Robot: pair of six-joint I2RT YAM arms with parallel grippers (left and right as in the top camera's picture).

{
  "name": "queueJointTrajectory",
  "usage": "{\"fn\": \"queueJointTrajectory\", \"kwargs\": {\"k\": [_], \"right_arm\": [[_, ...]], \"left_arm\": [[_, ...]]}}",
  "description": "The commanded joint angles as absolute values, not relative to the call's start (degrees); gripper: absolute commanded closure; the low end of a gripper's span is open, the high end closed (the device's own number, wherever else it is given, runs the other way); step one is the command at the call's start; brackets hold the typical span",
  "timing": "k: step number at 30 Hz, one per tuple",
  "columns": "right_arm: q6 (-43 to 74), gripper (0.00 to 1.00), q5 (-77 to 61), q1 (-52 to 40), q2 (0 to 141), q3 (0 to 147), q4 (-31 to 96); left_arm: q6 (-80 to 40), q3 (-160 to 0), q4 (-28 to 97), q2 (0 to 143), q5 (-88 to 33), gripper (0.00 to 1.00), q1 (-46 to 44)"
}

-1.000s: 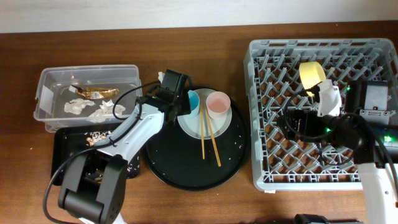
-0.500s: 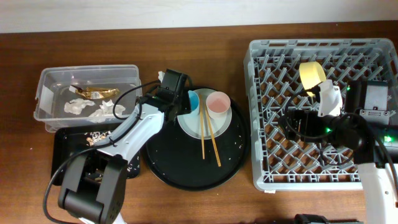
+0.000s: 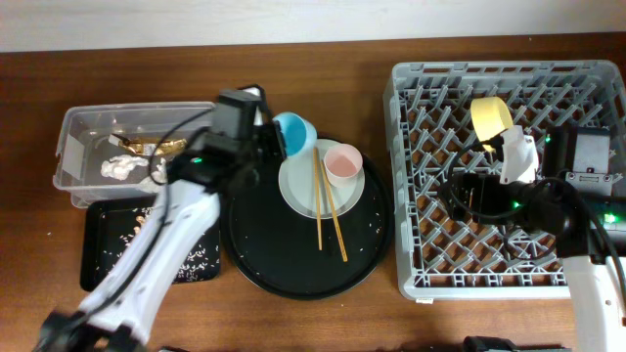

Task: Sort waste into correct bins and load items into the dishwasher rack
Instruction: 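Lift the blue cup and hand it to the right gripper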

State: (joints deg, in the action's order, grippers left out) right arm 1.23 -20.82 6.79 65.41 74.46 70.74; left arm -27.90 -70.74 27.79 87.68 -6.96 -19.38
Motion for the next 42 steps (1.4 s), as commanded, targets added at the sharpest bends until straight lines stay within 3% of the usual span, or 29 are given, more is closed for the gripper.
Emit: {"fn": "queueJointTrajectory", "kwargs": {"k": [1, 5, 9, 34, 42], "right_arm": [[-0.38, 0.01, -26.35, 7.16, 65.08, 75.22, 71.55], [-16.53, 0.02, -55.44, 7.16, 65.08, 75.22, 71.83], [-22.26, 0.02, -72.82, 7.16, 65.08, 75.22, 70.54], [-22.09, 0.02, -80.01, 7.01, 65.08, 75.22, 72.79], [-22.26, 0.01, -79.75, 2.22, 65.14, 75.22, 70.74]], "left_arm": [[-26.04, -71.75, 28.05, 82.48, -39.79, 0.99, -13.45], [-26.06, -71.75, 25.26, 82.06, -63.77, 0.99, -9.58], [-26.09, -71.75, 22.48, 82.04, -73.73, 1.0, -9.98], [-30.87, -71.75, 7.46, 82.04, -72.66, 0.99, -23.05], [-33.01, -71.75, 3.03, 82.04, -72.66, 0.99, -25.15]]}}
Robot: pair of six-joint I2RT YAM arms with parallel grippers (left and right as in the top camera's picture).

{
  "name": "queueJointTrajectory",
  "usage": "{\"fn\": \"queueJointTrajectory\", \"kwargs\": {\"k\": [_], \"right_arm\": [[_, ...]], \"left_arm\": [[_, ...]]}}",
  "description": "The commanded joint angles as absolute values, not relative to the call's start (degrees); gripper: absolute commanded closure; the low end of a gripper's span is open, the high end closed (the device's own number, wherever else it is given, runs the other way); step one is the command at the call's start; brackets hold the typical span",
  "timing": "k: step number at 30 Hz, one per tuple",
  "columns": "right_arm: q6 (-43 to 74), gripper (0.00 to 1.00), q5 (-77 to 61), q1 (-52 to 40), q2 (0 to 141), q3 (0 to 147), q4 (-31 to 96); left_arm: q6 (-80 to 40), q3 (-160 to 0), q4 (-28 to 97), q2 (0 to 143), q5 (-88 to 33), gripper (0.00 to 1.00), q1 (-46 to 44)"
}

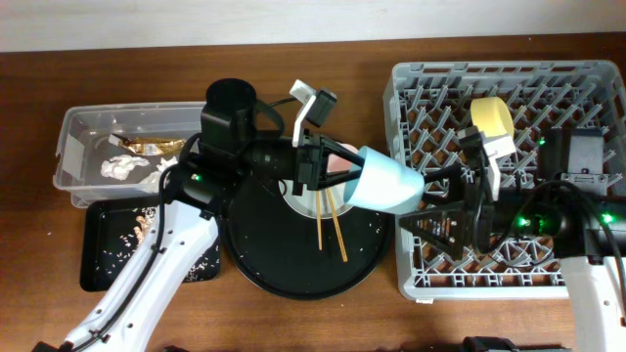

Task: Sort waste into correct bins and load items into the dishwasher rack
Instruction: 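Lift the blue cup and hand it to the right gripper, then place the blue cup upside down in the rack with the right gripper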

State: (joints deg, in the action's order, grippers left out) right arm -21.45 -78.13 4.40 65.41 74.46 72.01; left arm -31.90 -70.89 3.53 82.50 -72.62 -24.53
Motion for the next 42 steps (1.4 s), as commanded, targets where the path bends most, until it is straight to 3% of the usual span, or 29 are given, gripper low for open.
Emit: {"fn": "queueJointTrajectory", "kwargs": {"k": [1, 5, 10, 15, 21, 24, 32, 35, 36, 38, 39, 42], "right_arm": [[-22.24, 0.02, -79.77, 1.69, 65.14, 75.22, 69.73], [-22.26, 0.15, -79.77, 0.64, 65.17, 75.22, 68.05], [-22.04, 0.19, -80.07, 0.67, 65.25, 75.22, 65.3], [-22.04, 0.36, -80.42, 0.71, 65.25, 75.22, 63.55], [-22.06, 0.44, -80.4, 0.78, 65.25, 75.22, 62.59], [-22.06, 0.44, -80.31, 0.75, 65.25, 75.22, 59.55], [-22.04, 0.48, -78.76, 0.75, 65.3, 75.22, 56.55], [-21.98, 0.48, -77.45, 0.75, 65.3, 75.22, 56.75], [-21.54, 0.48, -77.34, 0.75, 65.3, 75.22, 56.73], [-21.56, 0.48, -77.34, 0.75, 65.3, 75.22, 56.99], [-21.56, 0.48, -77.3, 0.75, 65.3, 75.22, 57.34], [-21.58, 0.48, -73.87, 0.75, 65.3, 75.22, 59.05]], "left_arm": [[-33.01, -71.75, 3.05, 82.04, -72.69, 0.99, -25.3], [-32.99, -71.75, 3.03, 82.04, -72.66, 0.99, -26.13], [-32.99, -71.72, 3.14, 82.04, -72.69, 0.99, -26.15], [-32.99, -71.72, 3.53, 82.04, -72.66, 0.99, -26.15], [-32.99, -71.72, 3.53, 82.04, -72.69, 0.99, -26.15], [-32.97, -71.72, 4.97, 82.04, -72.69, 0.82, -26.15], [-28.6, -71.72, 10.81, 82.04, -72.64, 0.79, -26.09], [-28.6, -71.72, 10.76, 82.04, -71.57, 0.73, -26.09], [-28.58, -71.72, 10.76, 82.04, -70.32, 0.66, -26.09], [-28.56, -71.72, 10.79, 82.04, -66.17, 0.36, -25.56], [-28.58, -71.72, 10.81, 82.04, -63.92, 0.3, -24.82], [-28.6, -71.72, 10.79, 82.04, -60.31, 0.3, -21.58]]}}
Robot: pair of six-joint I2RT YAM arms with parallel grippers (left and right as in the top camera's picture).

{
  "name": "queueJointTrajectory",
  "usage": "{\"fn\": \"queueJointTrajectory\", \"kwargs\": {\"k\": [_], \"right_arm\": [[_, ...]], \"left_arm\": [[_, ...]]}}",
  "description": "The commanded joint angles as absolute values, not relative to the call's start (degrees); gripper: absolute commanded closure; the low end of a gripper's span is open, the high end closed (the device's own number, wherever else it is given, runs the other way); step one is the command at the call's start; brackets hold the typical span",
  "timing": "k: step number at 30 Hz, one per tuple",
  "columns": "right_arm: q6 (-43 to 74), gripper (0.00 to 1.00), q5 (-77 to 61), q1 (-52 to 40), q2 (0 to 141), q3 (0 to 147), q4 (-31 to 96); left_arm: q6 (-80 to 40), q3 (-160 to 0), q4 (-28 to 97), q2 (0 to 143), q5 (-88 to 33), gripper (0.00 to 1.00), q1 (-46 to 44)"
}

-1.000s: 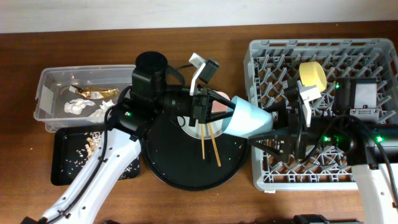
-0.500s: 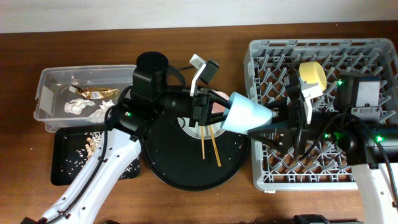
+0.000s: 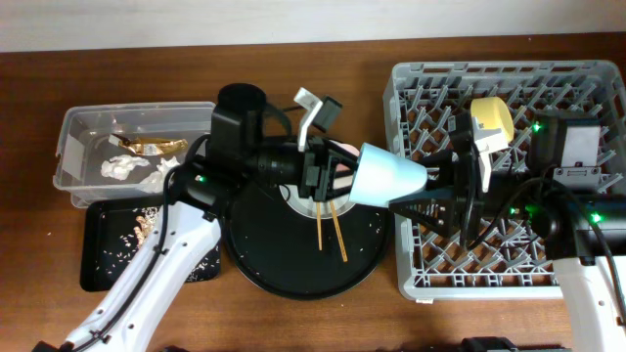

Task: Sort waste into correct bins and load items into the dishwasher rack
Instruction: 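Place the blue cup upside down in the rack with the right gripper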

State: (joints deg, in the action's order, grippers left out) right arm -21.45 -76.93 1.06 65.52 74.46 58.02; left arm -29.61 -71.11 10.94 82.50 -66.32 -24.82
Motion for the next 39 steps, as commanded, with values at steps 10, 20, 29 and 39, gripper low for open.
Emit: {"fn": "queueJointTrajectory", "kwargs": {"k": [10, 20, 29, 39], "right_arm": [[-13.96, 0.52, -54.48, 0.75, 65.43, 75.22, 60.16], [2.02, 0.55, -13.54, 0.75, 71.24, 75.22, 54.46], [2.44, 0.55, -9.78, 0.75, 83.15, 75.22, 43.57], [2.39, 0.55, -9.8, 0.75, 92.33, 75.22, 40.4]], "left_arm": [[-28.58, -71.72, 18.7, 82.04, -54.33, 0.23, -10.17], [-28.6, -71.72, 28.38, 82.04, -42.04, 0.01, -9.45], [-28.62, -71.72, 28.82, 82.04, -41.95, 0.01, -9.45], [-28.62, -71.72, 28.82, 82.04, -41.95, 0.01, -9.45]]}}
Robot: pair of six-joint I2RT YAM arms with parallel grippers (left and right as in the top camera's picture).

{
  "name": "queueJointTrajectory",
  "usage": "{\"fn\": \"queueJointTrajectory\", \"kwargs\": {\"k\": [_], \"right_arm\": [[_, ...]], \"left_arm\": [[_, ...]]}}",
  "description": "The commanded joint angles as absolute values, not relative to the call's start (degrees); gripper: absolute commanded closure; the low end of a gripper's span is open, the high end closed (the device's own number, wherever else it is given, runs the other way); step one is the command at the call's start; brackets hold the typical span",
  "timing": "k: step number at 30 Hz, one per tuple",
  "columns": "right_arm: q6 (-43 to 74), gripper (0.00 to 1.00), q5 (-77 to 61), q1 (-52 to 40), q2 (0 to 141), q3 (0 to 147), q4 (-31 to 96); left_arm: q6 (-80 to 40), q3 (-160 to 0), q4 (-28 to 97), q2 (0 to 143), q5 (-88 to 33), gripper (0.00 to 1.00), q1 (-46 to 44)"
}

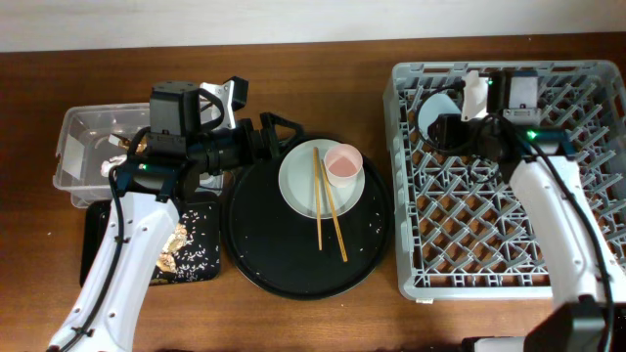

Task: Sort waste into correct bins and load items into the dishwasher rack
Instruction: 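Place the blue cup upside down in the rack with the right gripper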

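Observation:
At the back-left corner of the grey dishwasher rack [489, 244], my right gripper [442, 119] is closed around the pale blue cup [435, 103], low among the pegs. Only a pale sliver of the cup shows. The right arm covers the spot where a yellow cup stood, so that cup is hidden. My left gripper [274, 134] hangs open and empty over the back-left rim of the round black tray [293, 269]. On that tray sits a white plate [298, 186] carrying a pink cup [342, 163] and a pair of chopsticks [328, 210].
A clear plastic bin [83, 132] holding paper scraps and a wrapper stands at the far left. In front of it lies a black rectangular tray [201, 259] strewn with crumbs. The left arm crosses over both.
The left gripper has let go of the blue cup and drawn back left to the tray's rim. The right gripper has taken the cup from mid-air to the rack's back-left corner.
First the left gripper was at the blue cup behind the plate, with the right arm over the rack. Then the left held the cup aloft toward the right gripper. Then both met at the cup. Now the right alone has it in the rack.

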State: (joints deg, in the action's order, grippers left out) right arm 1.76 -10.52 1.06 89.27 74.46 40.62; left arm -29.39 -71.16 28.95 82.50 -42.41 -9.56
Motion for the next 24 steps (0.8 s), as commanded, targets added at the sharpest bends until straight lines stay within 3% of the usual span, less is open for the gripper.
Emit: {"fn": "queueJointTrajectory", "kwargs": {"k": [1, 9, 15, 24], "right_arm": [[2.39, 0.55, -9.82, 0.75, 92.92, 75.22, 40.4], [2.42, 0.54, -9.82, 0.75, 97.36, 75.22, 40.42], [2.42, 0.29, -9.85, 0.75, 97.45, 75.22, 40.77], [2.39, 0.26, -11.46, 0.75, 96.86, 75.9, 41.15]], "left_arm": [[-28.62, -71.72, 28.82, 82.04, -41.95, 0.01, -9.45], [-28.62, -71.72, 28.82, 82.04, -41.95, 0.01, -9.45], [-28.62, -71.72, 28.82, 82.04, -41.95, 0.01, -9.45], [-28.62, -71.72, 28.82, 82.04, -41.95, 0.01, -9.45]]}}
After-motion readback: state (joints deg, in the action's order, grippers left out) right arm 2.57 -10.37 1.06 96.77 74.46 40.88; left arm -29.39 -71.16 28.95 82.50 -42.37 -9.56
